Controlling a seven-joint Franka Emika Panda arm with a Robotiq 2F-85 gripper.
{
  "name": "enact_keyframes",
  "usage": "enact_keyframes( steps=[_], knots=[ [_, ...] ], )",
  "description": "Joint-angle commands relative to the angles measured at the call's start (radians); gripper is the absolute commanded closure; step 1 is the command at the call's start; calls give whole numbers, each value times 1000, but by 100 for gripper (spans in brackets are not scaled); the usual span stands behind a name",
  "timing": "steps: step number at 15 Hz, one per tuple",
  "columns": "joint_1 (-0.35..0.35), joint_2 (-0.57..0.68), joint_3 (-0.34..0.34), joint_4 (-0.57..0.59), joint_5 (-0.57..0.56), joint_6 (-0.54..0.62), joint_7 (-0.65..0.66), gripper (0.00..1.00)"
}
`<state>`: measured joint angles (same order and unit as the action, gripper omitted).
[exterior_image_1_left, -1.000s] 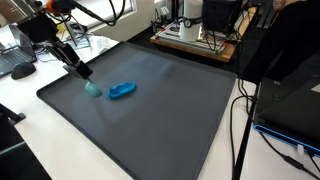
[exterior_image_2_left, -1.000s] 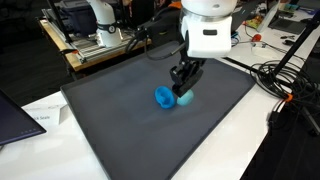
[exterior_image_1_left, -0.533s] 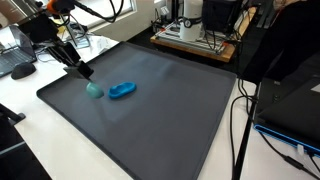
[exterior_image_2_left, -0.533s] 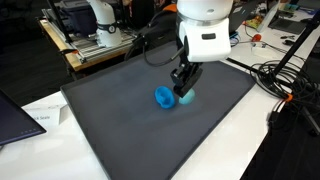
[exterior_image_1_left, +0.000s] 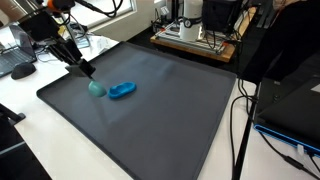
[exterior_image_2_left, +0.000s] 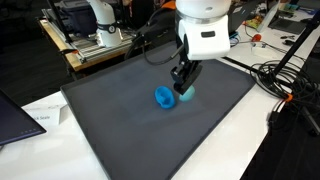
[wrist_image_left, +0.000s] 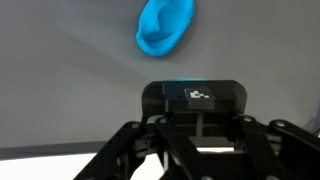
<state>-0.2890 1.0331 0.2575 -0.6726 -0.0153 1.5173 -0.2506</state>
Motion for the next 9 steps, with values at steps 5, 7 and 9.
enact_keyframes(
  steps=[5,7,9],
  knots=[
    [-36,-26,9,-42,21,-18,-9,78],
    [-54,-29,14,-53,28,-19,-15,78],
    [-75,-29,21,-65,37,-17,-18,78]
  ],
)
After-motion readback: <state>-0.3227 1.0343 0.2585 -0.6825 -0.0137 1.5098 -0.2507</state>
